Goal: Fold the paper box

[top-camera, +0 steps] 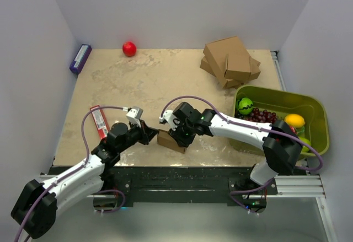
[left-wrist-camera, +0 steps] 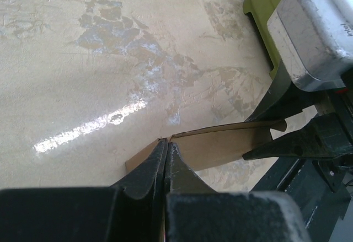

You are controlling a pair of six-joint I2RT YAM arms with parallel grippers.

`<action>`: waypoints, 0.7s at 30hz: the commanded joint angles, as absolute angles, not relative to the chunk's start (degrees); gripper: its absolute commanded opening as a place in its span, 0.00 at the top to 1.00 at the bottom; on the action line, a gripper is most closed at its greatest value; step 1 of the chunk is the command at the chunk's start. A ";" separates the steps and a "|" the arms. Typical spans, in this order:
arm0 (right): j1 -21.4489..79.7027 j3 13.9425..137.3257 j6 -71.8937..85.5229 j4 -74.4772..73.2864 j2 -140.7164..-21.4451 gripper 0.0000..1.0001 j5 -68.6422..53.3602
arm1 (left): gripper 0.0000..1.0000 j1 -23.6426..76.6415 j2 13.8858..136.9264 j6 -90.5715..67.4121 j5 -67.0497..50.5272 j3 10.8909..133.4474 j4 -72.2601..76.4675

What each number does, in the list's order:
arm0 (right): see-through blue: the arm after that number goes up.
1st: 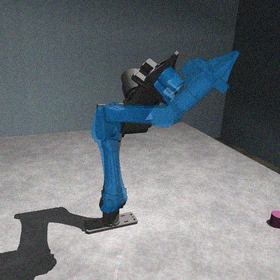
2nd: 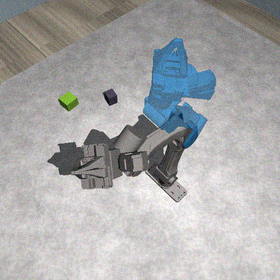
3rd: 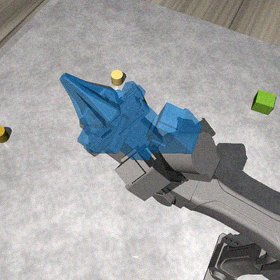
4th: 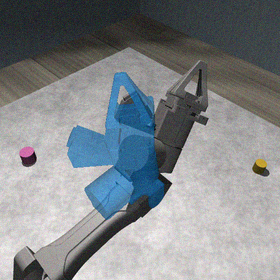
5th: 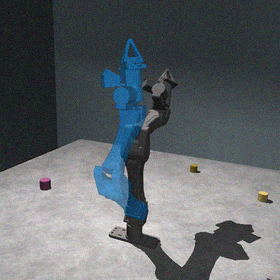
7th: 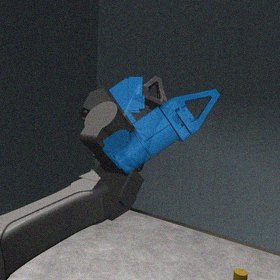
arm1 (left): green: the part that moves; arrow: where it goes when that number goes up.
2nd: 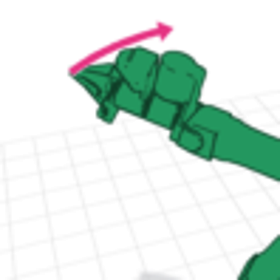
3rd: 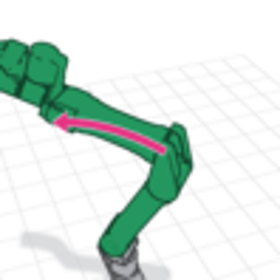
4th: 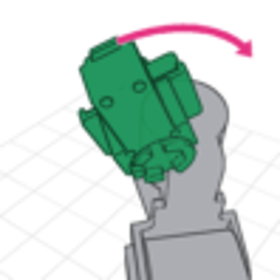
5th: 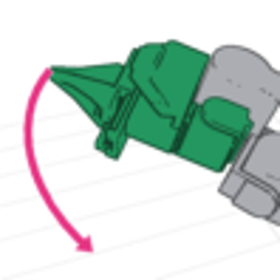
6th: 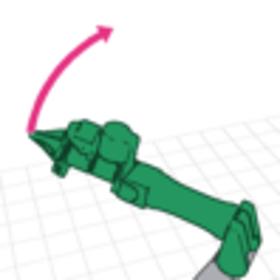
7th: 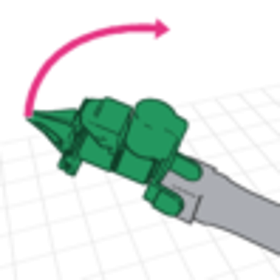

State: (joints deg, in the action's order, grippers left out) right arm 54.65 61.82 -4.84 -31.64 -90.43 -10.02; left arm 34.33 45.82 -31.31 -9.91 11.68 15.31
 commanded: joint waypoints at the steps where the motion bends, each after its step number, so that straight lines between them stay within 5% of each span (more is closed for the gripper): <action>1: 54.05 63.81 -3.25 -30.85 -91.14 0.95 -5.80 | 1.00 35.77 45.71 -32.78 -9.32 8.44 12.83; 21: 54.05 64.07 -2.99 -30.76 -91.67 0.96 -3.17 | 1.00 37.97 42.98 -37.44 -5.54 3.51 10.73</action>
State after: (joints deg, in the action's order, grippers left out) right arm 54.85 62.15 -4.73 -32.01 -90.74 -9.41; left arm 37.06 41.78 -36.62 -5.80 6.13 19.70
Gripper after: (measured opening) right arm 0.304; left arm 0.015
